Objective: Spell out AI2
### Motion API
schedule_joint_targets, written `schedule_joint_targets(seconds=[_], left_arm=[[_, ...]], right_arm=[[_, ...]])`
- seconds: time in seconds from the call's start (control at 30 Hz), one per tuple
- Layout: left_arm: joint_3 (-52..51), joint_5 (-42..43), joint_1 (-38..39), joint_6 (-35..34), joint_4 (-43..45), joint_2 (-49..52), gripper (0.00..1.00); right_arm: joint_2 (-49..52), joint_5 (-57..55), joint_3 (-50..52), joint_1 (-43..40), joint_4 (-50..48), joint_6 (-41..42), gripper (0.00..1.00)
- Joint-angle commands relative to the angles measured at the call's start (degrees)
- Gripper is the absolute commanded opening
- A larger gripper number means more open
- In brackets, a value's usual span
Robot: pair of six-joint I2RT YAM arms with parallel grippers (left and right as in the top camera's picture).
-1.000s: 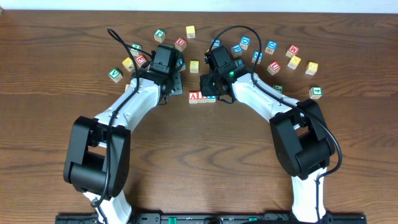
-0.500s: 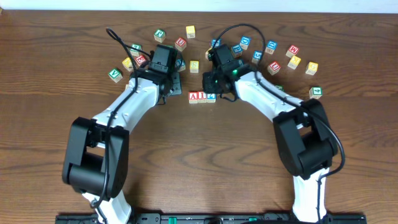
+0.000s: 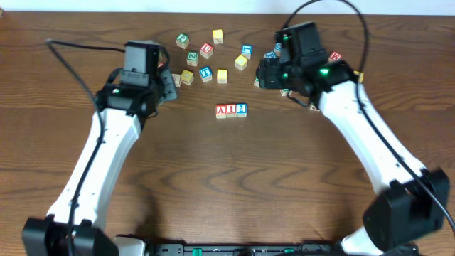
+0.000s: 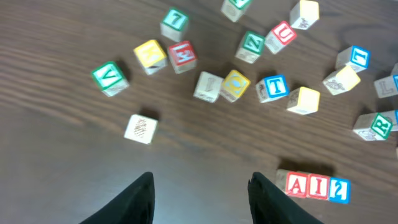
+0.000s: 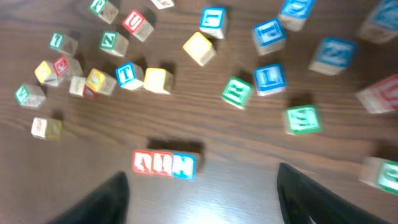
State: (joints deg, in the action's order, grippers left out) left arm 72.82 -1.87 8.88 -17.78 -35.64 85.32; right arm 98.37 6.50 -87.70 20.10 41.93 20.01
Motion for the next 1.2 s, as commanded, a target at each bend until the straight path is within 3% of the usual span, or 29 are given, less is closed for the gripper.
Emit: schedule_joint_targets(seconds=[0.0,0.03,0.1,0.57,0.77,1.17], left_arm=[[1.03,-0.76,-1.25,0.11,-2.6,-2.67,0.72],[1.03,-0.76,-1.38,0.11,-3.76,-3.13,1.0],[1.03,-0.76,-1.38,0.11,-5.16,-3.37,0.99],[0.9,-0.76,-1.38,0.11,-5.75,-3.32,0.98],[0.9,-0.76,-1.38,0.11,-5.73,-3.32,0.98],[0.9,-0.76,-1.38,0.11,-5.73,-3.32,0.98]], right_arm=[[-4.26,-0.96,-0.81,-2.38,4.07,-2.51,0.9],[-5.35,-1.53,-0.81,-3.02,5.86,-2.51,0.95],[-7.34,-2.73,-0.81,-4.04,8.98,-2.51,0.99],[-23.52,-6.58,-0.79,-6.56,23.06,-2.49,0.99],[-24.98,-8.22,-0.79,-6.56,27.23,-3.41,0.99],[-24.98,-13.14,-0.68,-6.69,20.44,-6.49,0.99]])
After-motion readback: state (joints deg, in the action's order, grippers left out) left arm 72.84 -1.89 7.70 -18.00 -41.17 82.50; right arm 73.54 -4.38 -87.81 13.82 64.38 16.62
